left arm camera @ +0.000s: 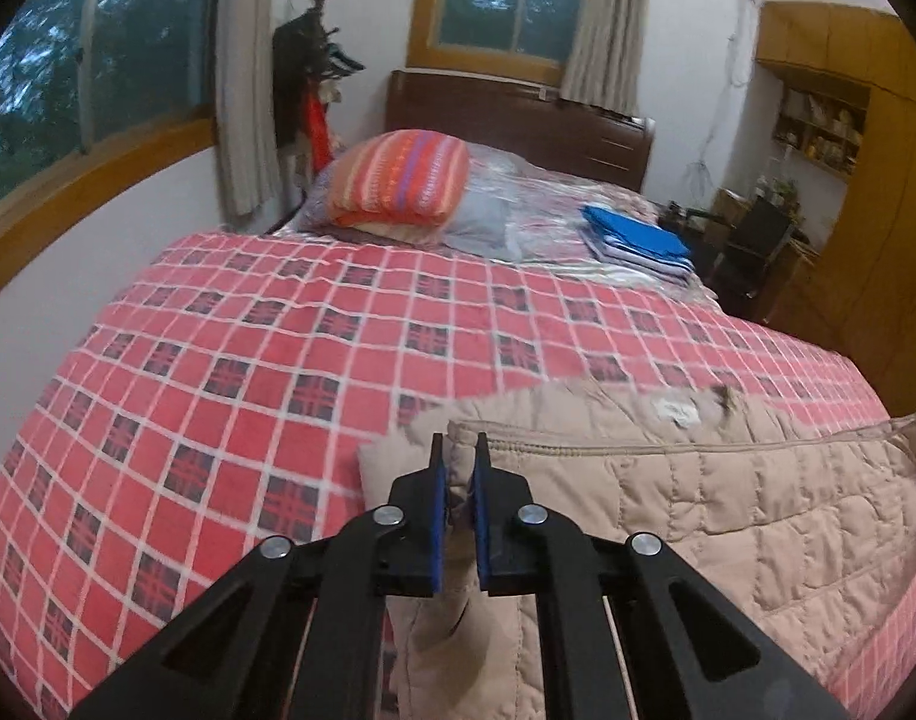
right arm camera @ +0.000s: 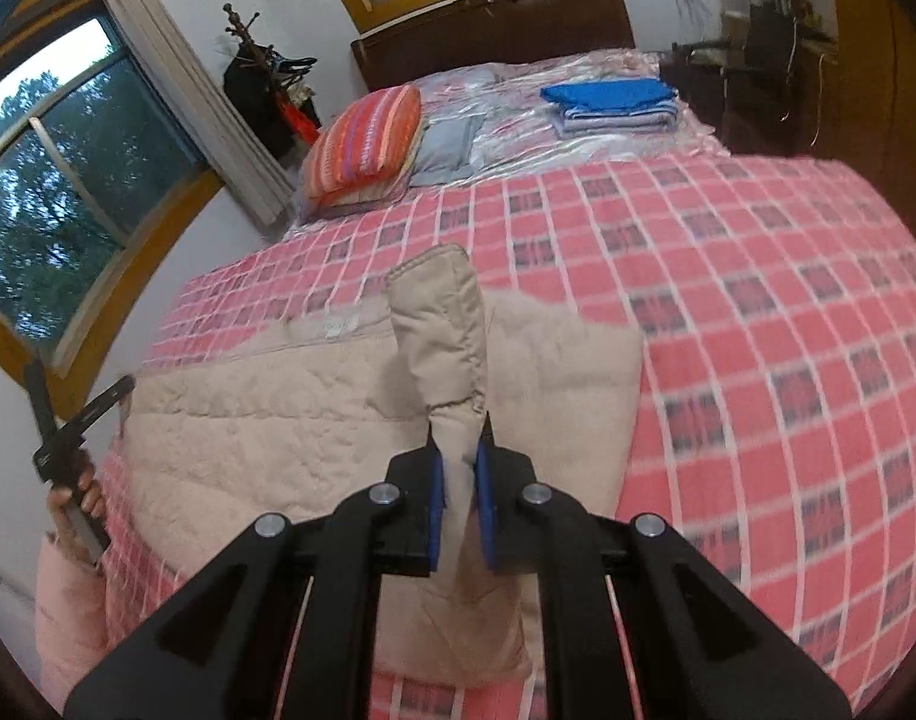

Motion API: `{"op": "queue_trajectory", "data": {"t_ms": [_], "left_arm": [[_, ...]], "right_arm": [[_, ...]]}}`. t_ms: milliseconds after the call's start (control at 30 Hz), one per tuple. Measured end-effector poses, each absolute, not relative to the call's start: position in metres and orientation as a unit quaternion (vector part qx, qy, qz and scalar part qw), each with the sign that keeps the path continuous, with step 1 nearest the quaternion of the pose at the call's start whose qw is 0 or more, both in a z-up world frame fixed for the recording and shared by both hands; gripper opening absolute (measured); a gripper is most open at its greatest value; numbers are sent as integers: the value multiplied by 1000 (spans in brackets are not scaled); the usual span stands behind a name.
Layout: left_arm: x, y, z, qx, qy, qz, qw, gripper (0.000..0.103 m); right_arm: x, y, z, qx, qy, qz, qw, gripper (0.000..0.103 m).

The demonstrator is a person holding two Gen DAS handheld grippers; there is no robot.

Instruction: Fold large clothes

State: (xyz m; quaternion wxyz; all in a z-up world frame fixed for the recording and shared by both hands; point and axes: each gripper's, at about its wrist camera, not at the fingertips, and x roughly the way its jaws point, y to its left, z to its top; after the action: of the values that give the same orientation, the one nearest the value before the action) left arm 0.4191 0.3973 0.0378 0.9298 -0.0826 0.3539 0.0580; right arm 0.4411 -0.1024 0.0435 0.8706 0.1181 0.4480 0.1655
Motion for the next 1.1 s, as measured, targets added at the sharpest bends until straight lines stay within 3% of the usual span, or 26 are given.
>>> {"op": "queue_trajectory", "data": {"t_ms": [267, 600, 733, 800, 833, 867, 1100], "left_arm": [[466, 405, 9, -79, 391, 82, 913, 8], [492, 398, -42, -50, 443, 99, 890, 12], [493, 403, -51, -57, 457, 106, 881, 25], [489, 408, -46, -67, 458, 110, 880, 37], [485, 412, -41, -77, 455, 111, 880, 47], [482, 415, -37, -86, 451, 107, 882, 50], [427, 415, 13, -86, 421, 89, 899, 53]], "right_arm": [[507, -97, 5, 144, 481, 129, 855, 8], [527, -96, -52, 148, 526, 101, 831, 9], [524, -95, -69, 151, 539, 98, 823, 14], [521, -96, -67, 148, 536, 96, 826, 18], [519, -98, -64, 147, 534, 94, 827, 23], [515, -100, -59, 147, 531, 95, 829, 29], [468, -113, -11, 122, 499, 116, 850, 30]]}}
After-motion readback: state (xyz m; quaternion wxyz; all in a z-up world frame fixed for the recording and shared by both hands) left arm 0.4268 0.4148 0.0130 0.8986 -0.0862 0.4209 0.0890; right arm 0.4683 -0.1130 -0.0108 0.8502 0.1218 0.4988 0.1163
